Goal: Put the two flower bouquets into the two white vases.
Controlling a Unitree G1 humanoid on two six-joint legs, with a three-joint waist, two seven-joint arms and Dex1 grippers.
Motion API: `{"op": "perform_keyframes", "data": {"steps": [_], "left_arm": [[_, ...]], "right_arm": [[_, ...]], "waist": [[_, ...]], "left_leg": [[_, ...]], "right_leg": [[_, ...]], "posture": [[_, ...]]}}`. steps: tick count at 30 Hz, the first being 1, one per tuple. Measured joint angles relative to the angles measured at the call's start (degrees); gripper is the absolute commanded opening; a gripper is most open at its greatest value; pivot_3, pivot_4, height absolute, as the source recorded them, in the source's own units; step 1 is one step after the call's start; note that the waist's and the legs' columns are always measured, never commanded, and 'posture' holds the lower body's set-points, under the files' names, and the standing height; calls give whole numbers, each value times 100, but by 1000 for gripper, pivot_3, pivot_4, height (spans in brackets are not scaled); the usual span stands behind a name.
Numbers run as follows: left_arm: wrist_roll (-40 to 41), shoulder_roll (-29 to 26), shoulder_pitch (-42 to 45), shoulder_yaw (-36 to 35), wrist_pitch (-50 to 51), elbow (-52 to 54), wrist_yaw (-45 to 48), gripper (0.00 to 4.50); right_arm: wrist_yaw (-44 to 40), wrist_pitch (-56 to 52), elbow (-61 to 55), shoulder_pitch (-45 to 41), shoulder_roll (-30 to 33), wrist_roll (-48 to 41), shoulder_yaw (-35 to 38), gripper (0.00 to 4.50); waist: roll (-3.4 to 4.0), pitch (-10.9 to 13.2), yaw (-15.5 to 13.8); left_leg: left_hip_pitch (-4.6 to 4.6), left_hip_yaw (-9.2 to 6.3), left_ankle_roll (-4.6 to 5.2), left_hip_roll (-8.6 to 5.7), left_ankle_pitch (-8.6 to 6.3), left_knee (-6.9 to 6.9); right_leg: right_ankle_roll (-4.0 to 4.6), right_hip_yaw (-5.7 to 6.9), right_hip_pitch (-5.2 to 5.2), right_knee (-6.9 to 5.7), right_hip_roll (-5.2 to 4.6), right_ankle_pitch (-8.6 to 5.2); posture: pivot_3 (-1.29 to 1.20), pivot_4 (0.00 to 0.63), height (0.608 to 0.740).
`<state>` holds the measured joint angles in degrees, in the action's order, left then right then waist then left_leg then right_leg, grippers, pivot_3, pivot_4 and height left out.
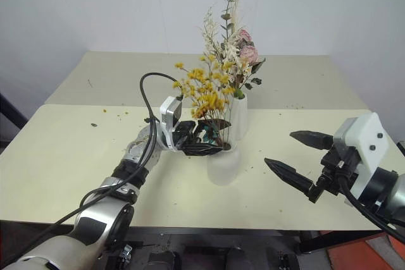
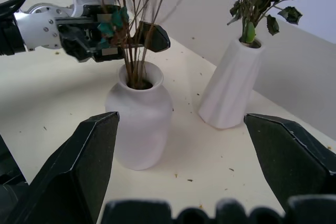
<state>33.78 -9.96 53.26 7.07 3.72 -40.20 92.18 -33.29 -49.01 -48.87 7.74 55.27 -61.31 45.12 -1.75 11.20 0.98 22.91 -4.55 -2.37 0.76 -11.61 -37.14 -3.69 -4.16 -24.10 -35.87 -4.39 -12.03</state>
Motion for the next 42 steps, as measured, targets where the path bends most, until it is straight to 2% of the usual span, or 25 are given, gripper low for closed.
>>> {"op": "perform_keyframes", "data": {"steps": [5,11,16,22,27,32,37,42], "left_arm": [[-329,-360,2,172,-173,339,-1,4436],[-477,-599,2,-119,-222,415,-165,4436],[-599,-1392,-140,-518,-222,690,-389,4436],[-688,-2217,-904,-933,-160,1350,-767,4436],[-708,-2860,-1121,-1163,-97,1922,-966,4436],[-694,-3566,-1171,-1391,-67,2006,-795,4436],[-687,-3927,-1253,-1513,32,2158,-775,4436],[-672,-4032,-1336,-1513,196,2238,-768,4436]], "right_arm": [[8,62,54,-6,0,111,-168,4500],[25,106,111,-51,-1,168,-249,4500],[-59,109,174,70,-1,221,-192,4500],[-550,121,352,771,-4,522,534,4500],[-1309,355,658,1317,-41,1007,1170,4500],[-2157,413,1085,1659,177,1395,1819,4500],[-2462,514,1404,1642,274,1684,1924,4500],[-2514,557,1324,1572,242,1777,1858,4500]], "waist": [[0,0,-8],[0,0,12],[2,-1,45],[1,-2,-25],[-1,-3,-30],[-4,-6,17],[-5,-6,12],[-5,-6,7]], "left_leg": [[1,0,0,0,0,0],[2,0,0,2,0,1],[-2,1,0,5,0,1],[-2,0,0,6,0,0],[-2,3,0,7,0,3],[-8,6,0,10,0,3],[-8,7,-1,11,0,5],[-4,7,-1,11,0,4]], "right_leg": [[0,0,0,1,0,0],[0,0,-3,1,0,0],[0,0,-2,-1,2,0],[1,3,0,-1,0,0],[0,4,-2,1,0,-1],[1,2,2,0,1,-2],[2,3,1,0,1,-3],[2,4,-2,0,1,-3]], "posture": [[0,150,740],[0,150,740],[0,150,740],[0,150,740],[0,150,740],[0,150,740],[0,150,740],[0,150,740]]}}
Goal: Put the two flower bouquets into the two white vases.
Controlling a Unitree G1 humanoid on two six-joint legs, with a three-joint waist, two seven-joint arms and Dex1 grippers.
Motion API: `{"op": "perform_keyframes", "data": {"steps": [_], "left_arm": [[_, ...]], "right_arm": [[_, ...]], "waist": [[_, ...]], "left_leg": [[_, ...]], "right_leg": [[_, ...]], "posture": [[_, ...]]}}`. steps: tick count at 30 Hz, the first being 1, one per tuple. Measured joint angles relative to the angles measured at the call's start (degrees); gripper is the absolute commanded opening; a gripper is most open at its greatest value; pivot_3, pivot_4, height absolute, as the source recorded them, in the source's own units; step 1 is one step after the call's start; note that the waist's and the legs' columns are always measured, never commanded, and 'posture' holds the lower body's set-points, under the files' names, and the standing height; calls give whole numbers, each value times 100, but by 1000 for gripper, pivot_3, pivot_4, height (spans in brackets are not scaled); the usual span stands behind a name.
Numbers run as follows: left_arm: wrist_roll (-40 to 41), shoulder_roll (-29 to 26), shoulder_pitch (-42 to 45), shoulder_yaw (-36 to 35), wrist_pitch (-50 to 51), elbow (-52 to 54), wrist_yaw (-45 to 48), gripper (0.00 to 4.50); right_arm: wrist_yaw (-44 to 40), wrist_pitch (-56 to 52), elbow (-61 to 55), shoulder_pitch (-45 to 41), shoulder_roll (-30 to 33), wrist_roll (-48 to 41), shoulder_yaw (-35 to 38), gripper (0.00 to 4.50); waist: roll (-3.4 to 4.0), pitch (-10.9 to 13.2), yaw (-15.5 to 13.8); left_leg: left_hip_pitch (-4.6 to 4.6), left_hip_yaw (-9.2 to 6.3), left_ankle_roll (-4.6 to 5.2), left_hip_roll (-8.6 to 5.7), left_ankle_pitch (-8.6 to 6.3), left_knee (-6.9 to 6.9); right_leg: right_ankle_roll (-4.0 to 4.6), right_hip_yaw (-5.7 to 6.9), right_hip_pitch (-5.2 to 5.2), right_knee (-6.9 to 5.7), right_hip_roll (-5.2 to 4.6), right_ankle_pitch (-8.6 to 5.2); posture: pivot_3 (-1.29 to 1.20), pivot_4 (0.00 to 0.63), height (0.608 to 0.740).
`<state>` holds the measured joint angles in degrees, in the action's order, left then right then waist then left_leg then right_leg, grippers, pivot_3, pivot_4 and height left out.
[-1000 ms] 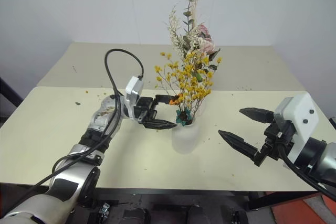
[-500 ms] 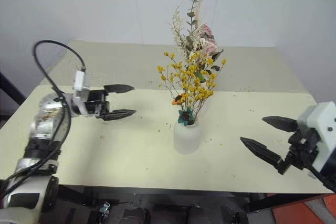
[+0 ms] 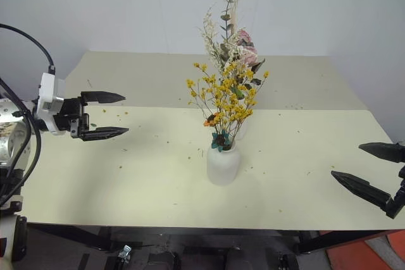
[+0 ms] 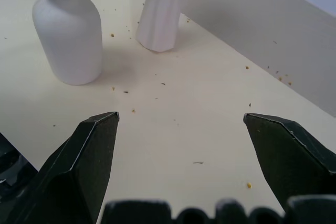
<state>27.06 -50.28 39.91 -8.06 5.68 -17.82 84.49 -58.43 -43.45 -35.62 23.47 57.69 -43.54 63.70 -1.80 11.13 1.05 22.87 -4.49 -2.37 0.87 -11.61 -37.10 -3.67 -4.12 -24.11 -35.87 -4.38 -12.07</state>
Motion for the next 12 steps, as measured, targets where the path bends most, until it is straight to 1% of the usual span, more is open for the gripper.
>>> {"op": "perform_keyframes", "data": {"steps": [6,12], "left_arm": [[-1,-29,2,2,85,21,7,4436],[-12,-263,29,5,145,-21,127,4436]], "right_arm": [[10,-1,-182,11,-214,-28,-6,4500],[160,-6,-286,-50,-261,-53,-41,4500]], "waist": [[0,0,-2],[0,0,13]], "left_leg": [[0,0,0,0,0,0],[-1,1,0,1,0,0]], "right_leg": [[0,0,1,0,0,0],[0,0,0,-1,0,0]], "posture": [[0,150,740],[0,150,740]]}}
